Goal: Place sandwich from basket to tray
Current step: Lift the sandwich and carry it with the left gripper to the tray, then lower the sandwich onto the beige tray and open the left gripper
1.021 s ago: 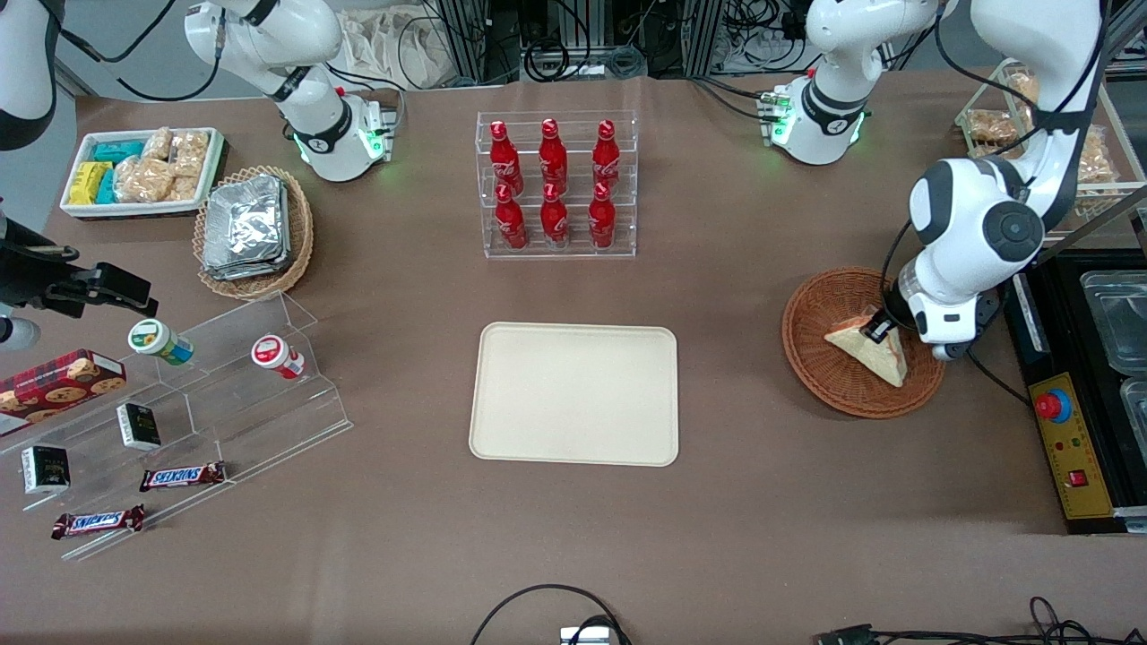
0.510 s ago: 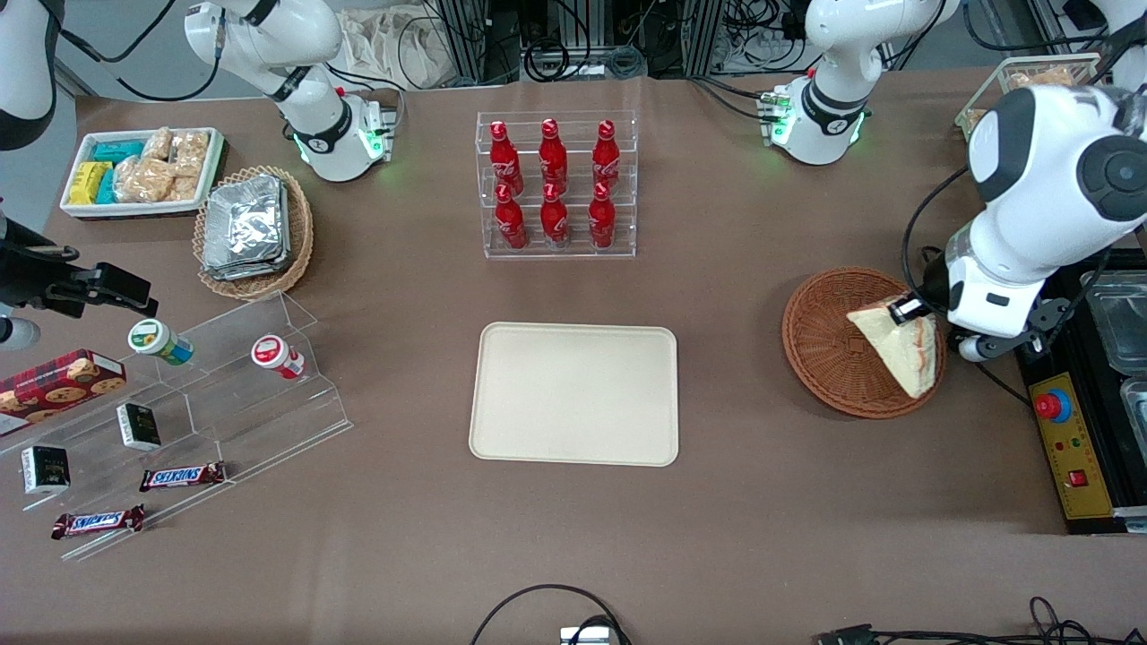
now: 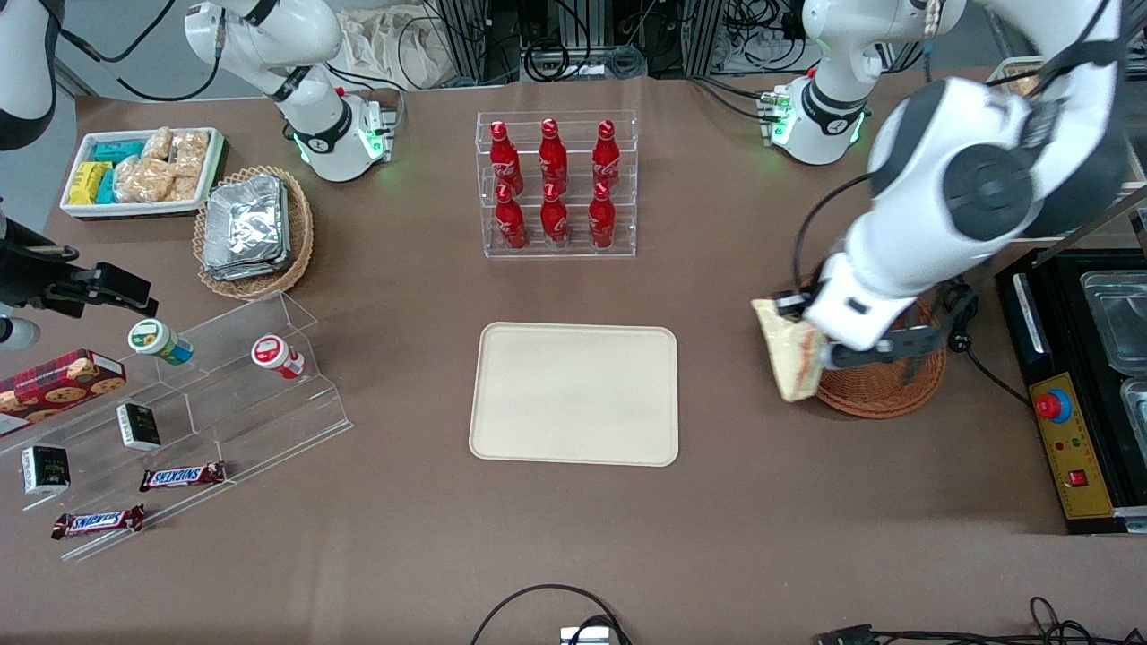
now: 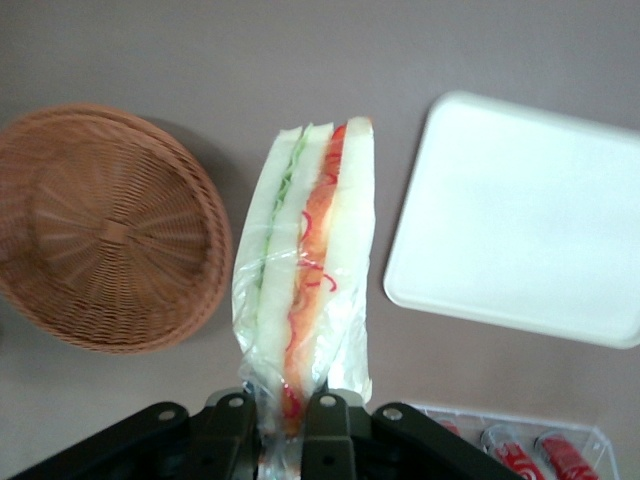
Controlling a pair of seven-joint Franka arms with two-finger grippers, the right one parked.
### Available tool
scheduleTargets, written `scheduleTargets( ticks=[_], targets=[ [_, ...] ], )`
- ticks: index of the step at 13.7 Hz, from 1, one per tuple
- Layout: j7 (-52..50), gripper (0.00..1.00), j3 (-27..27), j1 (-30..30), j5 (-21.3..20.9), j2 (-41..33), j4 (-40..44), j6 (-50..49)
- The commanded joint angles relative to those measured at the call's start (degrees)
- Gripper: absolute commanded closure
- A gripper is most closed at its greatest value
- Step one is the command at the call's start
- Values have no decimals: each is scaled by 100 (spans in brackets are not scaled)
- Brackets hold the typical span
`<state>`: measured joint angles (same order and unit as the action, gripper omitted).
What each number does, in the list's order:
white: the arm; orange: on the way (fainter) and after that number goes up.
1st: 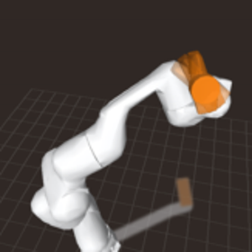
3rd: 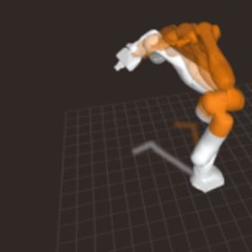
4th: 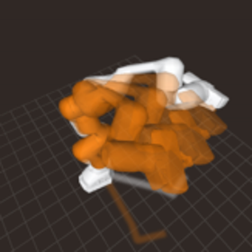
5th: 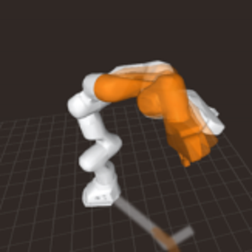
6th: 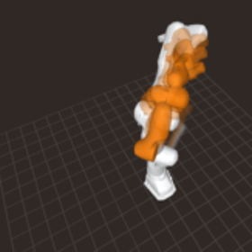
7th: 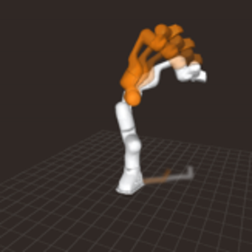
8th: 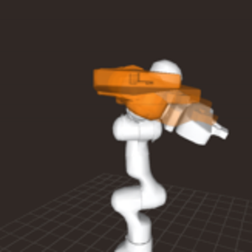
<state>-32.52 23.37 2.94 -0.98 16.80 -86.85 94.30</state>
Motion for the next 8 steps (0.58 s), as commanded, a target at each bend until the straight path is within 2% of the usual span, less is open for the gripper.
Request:
scheduleTargets(
  ticks=[1, 2, 4, 8],
  targets=[
    [-610, 100, -51, 890, -471, 1015, 493, 498],
    [-1207, 100, -43, 1093, -691, 1340, 502, 710],
    [-1476, 100, -43, 1445, -965, 1746, 511, 1079],
    [-1538, 100, -43, 1665, -983, 2353, 441, 1871]
  ],
)
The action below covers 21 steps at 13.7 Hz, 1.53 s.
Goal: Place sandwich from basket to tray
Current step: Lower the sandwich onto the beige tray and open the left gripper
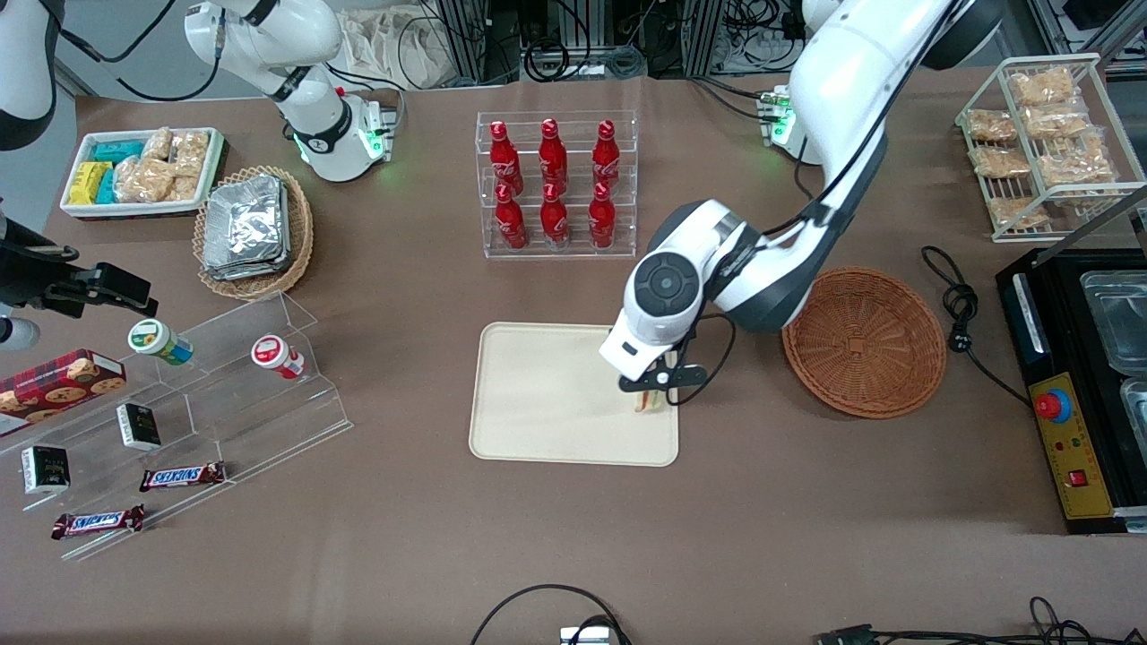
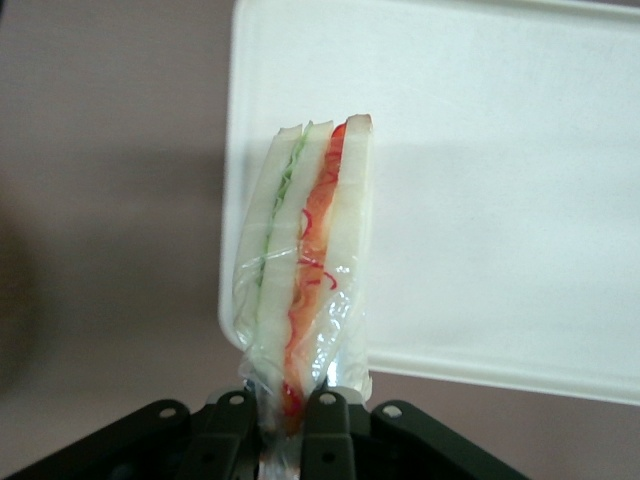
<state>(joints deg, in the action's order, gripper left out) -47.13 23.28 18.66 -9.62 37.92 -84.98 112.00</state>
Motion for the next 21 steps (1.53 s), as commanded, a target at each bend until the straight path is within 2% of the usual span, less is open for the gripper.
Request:
scheduleTargets(
  ticks=[1, 3, 4, 6, 8, 9, 10, 13, 19, 21],
  targets=[
    [-86, 100, -43, 172, -145, 286, 193, 163],
    [-78, 100, -61, 217, -154, 365, 166, 173],
    [-78, 94, -61, 217, -154, 374, 157, 173],
    [-51, 72, -87, 208, -163, 453, 87, 164],
    [-42, 62, -96, 217, -556, 471, -79, 164],
    [-42, 43, -96, 217, -785, 480, -89, 138],
    [19, 0, -96, 217, -831, 471, -106, 120],
    [2, 0, -70, 217, -814, 296, -63, 32],
    [45, 0, -52, 155, -717, -793, -124, -827],
    [72, 0, -43, 59, -699, -1363, -604, -979]
  ],
)
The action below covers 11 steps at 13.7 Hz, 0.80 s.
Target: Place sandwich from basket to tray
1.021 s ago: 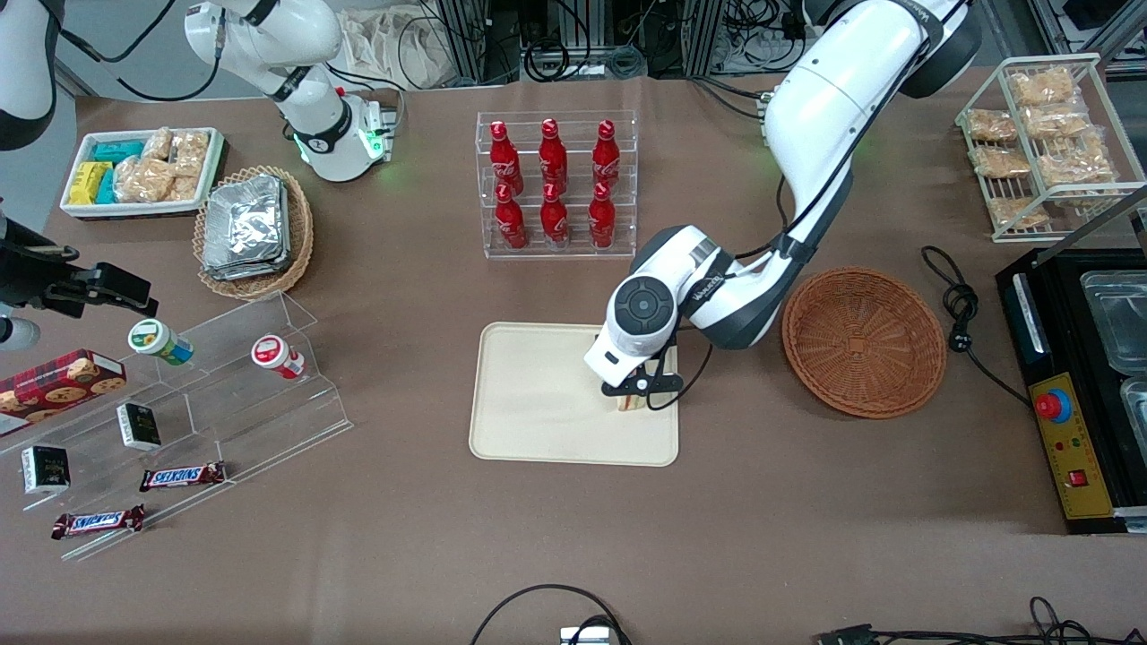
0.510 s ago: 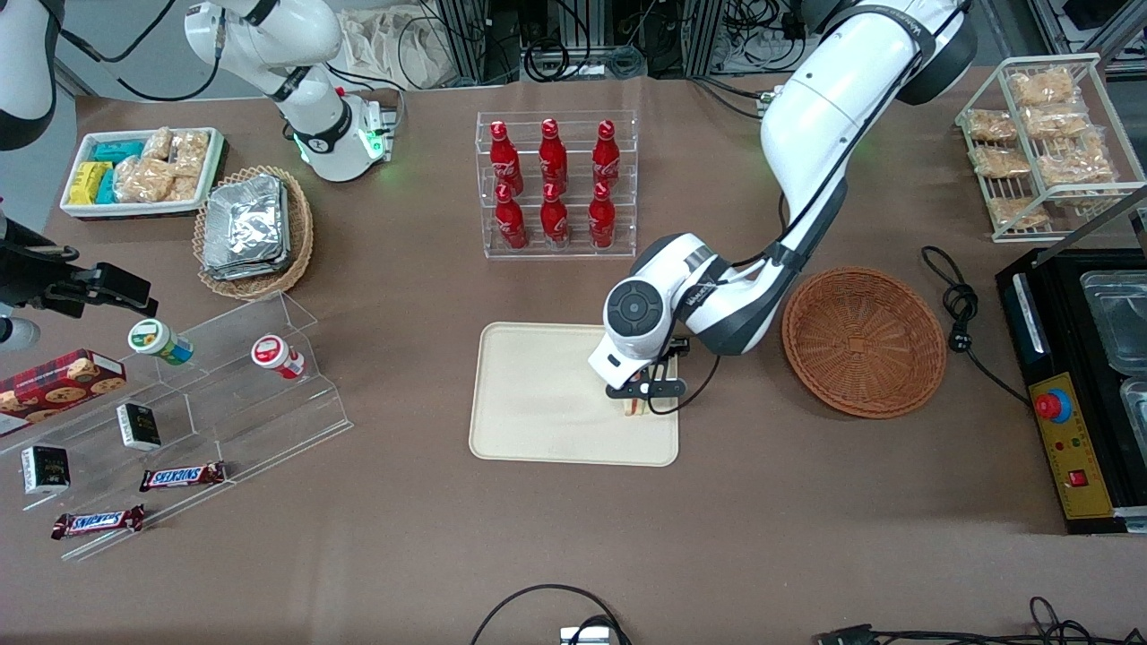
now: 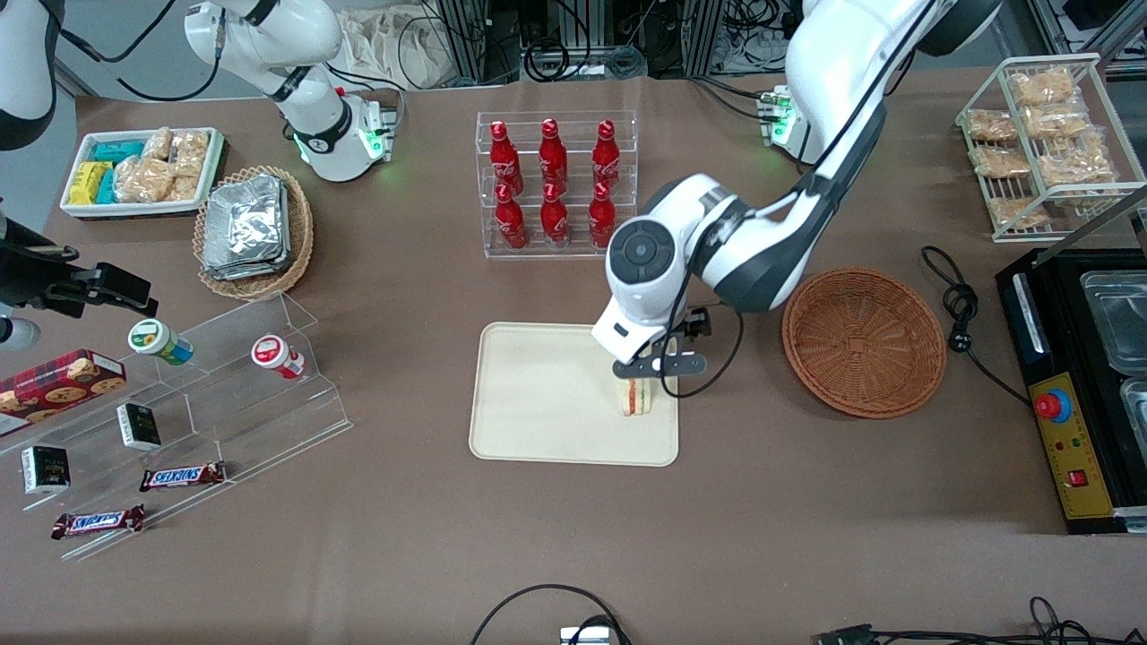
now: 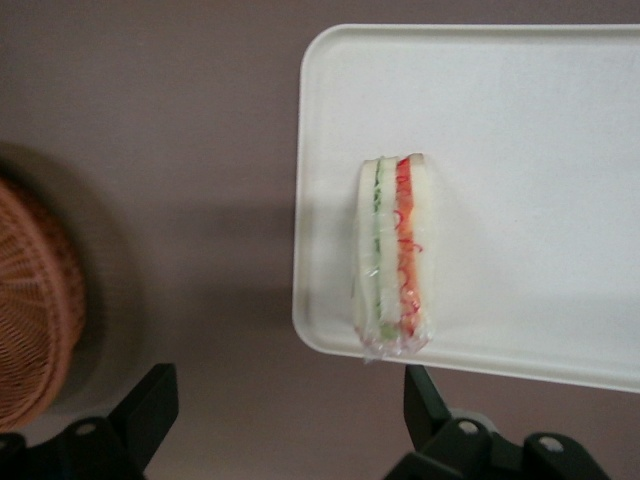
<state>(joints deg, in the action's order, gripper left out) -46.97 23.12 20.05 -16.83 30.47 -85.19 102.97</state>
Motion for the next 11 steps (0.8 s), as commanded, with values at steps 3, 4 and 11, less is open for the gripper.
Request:
scheduleTargets(
  ticks=[3, 4, 11],
  targets=[
    [959, 0, -35, -649, 697, -1515, -1507, -40],
    [1223, 0, -35, -825, 856, -1735, -1640, -66],
    [3095, 0, -62, -2038, 1217, -2562, -1861, -478]
  ],
)
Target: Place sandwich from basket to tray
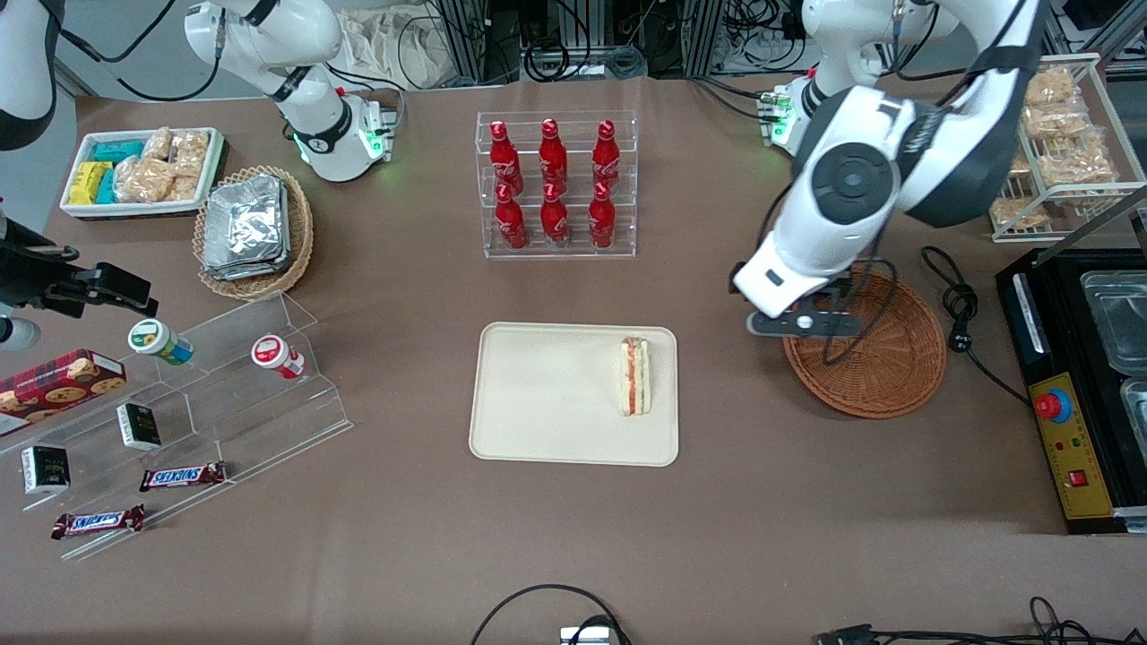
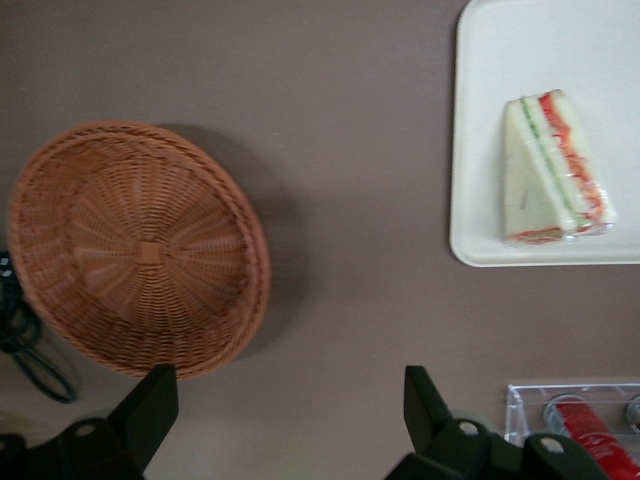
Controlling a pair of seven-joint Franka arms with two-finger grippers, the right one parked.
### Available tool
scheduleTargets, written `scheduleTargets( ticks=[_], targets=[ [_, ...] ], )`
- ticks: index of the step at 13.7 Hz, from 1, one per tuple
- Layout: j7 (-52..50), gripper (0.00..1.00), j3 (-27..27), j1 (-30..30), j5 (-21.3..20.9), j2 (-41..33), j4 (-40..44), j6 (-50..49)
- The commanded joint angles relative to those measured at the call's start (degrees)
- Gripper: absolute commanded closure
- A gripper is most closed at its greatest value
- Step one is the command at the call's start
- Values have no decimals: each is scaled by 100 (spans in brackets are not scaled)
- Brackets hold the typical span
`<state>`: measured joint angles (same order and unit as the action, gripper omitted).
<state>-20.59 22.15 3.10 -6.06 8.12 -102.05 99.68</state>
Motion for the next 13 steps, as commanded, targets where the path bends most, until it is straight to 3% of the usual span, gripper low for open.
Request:
scheduleTargets(
  ticks=[1, 3, 6, 8, 13],
  targets=[
    [590, 0, 27, -580, 149, -372, -158, -203],
    [810, 0, 18, -932, 140, -426, 26, -326],
    [872, 16, 18, -1425, 53, -355, 360, -511],
    [908, 0, 18, -1698, 122, -329, 422, -511],
    [899, 0, 18, -1804, 131, 382, 1448, -852]
  ],
)
